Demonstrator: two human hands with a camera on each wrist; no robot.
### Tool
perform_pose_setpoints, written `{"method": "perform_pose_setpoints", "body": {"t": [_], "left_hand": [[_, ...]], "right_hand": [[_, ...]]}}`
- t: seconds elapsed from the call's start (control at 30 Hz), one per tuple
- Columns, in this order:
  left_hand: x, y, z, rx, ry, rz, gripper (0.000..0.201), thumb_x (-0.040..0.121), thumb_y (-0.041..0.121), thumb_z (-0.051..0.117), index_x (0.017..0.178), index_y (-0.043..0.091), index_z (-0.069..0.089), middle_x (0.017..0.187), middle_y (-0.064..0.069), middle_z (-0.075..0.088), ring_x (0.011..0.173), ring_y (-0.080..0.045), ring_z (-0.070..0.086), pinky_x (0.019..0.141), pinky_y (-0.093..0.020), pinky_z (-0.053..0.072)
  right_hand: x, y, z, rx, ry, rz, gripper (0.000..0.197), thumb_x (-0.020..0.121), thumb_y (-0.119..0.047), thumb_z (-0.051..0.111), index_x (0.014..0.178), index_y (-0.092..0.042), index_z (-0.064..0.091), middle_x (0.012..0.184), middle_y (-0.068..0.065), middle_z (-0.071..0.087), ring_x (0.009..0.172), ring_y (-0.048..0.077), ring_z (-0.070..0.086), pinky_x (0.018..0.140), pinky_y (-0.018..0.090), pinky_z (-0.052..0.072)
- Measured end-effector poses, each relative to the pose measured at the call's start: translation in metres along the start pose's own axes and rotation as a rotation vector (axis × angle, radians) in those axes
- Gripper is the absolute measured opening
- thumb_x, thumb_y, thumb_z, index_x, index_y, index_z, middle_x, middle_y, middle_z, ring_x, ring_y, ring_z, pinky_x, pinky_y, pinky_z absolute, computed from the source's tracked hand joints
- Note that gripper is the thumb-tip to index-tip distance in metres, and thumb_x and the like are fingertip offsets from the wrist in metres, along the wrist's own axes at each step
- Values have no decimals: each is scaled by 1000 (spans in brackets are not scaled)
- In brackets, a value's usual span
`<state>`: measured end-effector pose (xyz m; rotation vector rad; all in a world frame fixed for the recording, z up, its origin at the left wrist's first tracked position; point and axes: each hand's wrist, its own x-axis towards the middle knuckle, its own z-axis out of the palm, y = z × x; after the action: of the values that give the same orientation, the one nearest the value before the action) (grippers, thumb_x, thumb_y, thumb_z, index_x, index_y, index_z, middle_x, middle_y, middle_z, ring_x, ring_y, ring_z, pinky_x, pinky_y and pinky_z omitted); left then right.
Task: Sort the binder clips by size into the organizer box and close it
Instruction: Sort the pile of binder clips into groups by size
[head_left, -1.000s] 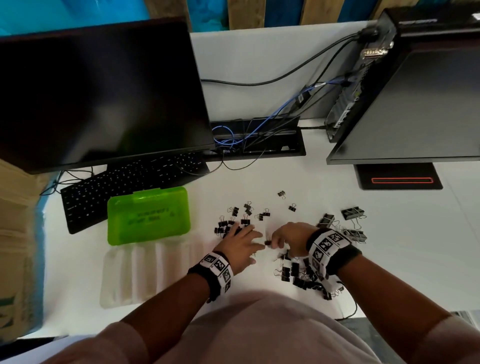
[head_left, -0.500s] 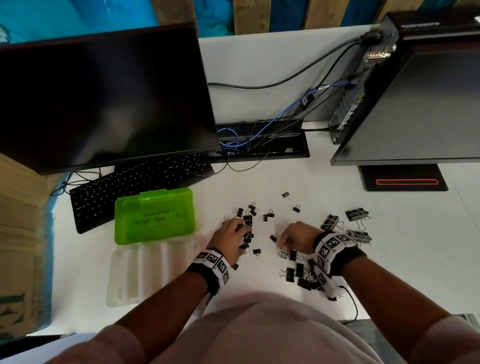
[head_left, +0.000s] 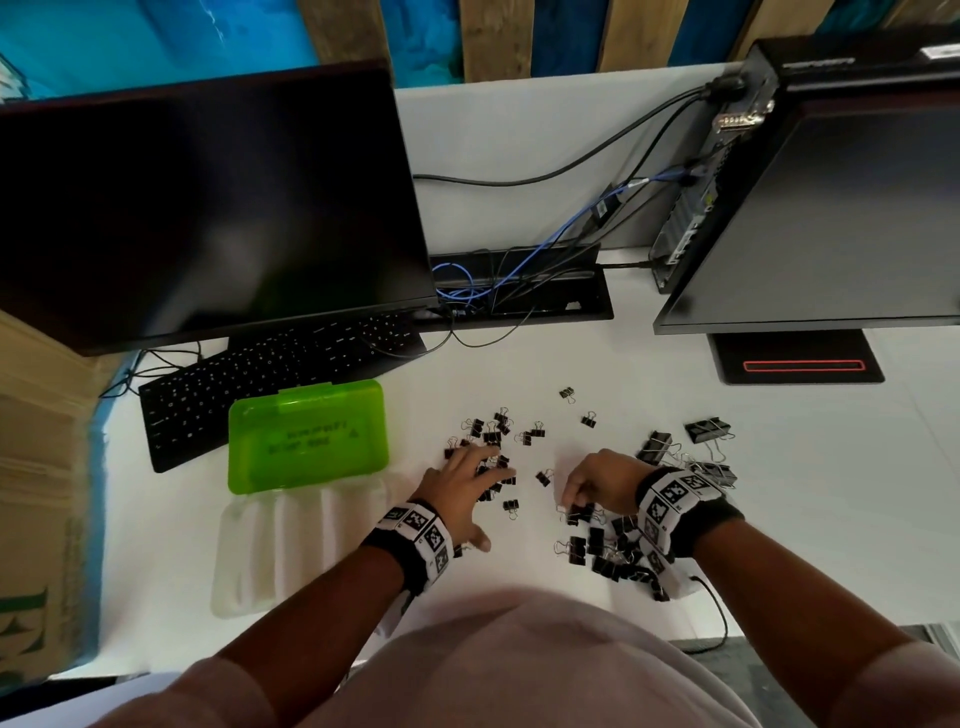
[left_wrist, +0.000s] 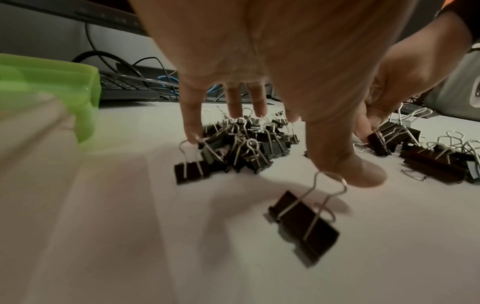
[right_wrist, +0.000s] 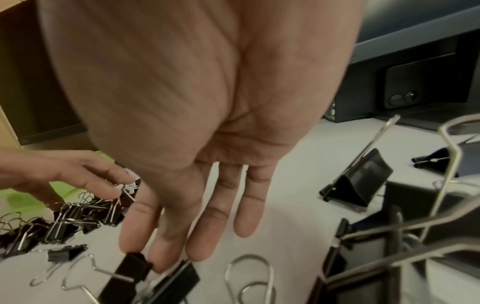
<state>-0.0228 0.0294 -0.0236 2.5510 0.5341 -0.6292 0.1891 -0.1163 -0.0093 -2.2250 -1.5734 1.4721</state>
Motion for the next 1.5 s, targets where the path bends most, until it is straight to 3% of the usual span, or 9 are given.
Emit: {"method": "perform_pose_setpoints", "body": {"t": [0.2, 0.33, 0.53, 0.7, 0.97, 1.17, 1.3, 1.43, 1.5], "left_hand": [[1, -6, 2, 31, -78, 53, 124, 44, 35, 90, 142, 43, 14, 154, 10, -2, 144, -21, 3, 101, -57, 39], [0, -10, -4, 58, -53, 29, 126, 47, 30, 90, 144, 38, 8, 155, 7, -4, 143, -21, 3, 102, -49, 41], [-1, -13, -10, -140, 129, -133, 97, 66, 11, 81, 142, 30, 23, 148, 7, 18, 132, -20, 30, 97, -40, 46], [-5, -16, -18, -279, 207, -193, 80, 66, 14, 81, 131, 29, 36, 133, 8, 34, 121, -15, 38, 96, -38, 46], [-18, -13, -10, -153, -175, -220, 52, 60, 24, 85, 90, 24, 43, 107, 0, 50, 88, -19, 52, 75, -34, 45], [-22, -15, -6, -325, -53, -201, 20, 76, 12, 72, 87, 18, 57, 94, -1, 55, 81, -15, 54, 71, -25, 45], [-30, -15, -3, -447, -7, -214, 18, 81, -5, 55, 90, 5, 67, 86, -7, 63, 73, -14, 60, 60, -7, 44], [-40, -16, 2, -439, -31, -251, 17, 83, 1, 58, 94, 8, 69, 99, -12, 70, 93, -22, 66, 80, -23, 49], [-44, -15, 4, -451, -13, -262, 19, 85, 0, 56, 98, 6, 67, 101, -14, 69, 94, -22, 66, 80, -22, 49]], "right_hand": [[-2, 4, -1, -42, -2, 4, 36, 84, 1, 50, 97, -26, 70, 92, -6, 72, 81, 4, 65, 83, 28, 54], [1, -14, 8, -144, -58, -5, 34, 79, -17, 66, 112, -24, 60, 91, -10, 62, 87, 13, 61, 83, 28, 46], [22, -24, 18, -193, 42, -35, 12, 83, -20, 60, 93, -25, 65, 98, -6, 69, 92, 17, 62, 75, 25, 39], [17, -23, 1, -136, 184, -127, 6, 83, -31, 62, 86, -30, 67, 96, -8, 56, 93, 9, 52, 77, 30, 48], [33, -30, -1, -10, 162, -55, 9, 83, -18, 60, 80, -12, 66, 85, -2, 66, 79, 14, 60, 74, 27, 50], [35, -43, -5, 36, 267, -116, 12, 77, -37, 66, 72, -28, 59, 91, -12, 54, 83, 8, 52, 77, 27, 46], [26, -62, 1, 93, 174, -234, 19, 77, -28, 73, 66, -26, 58, 78, -14, 53, 71, 1, 52, 68, 17, 44], [23, -83, 31, 8, -11, -276, 10, 79, -14, 68, 75, -5, 67, 66, -24, 51, 62, -21, 51, 57, -1, 34], [23, -87, 44, -5, -40, -283, 7, 78, -10, 64, 76, -3, 66, 68, -19, 57, 61, -15, 55, 55, -1, 36]]}}
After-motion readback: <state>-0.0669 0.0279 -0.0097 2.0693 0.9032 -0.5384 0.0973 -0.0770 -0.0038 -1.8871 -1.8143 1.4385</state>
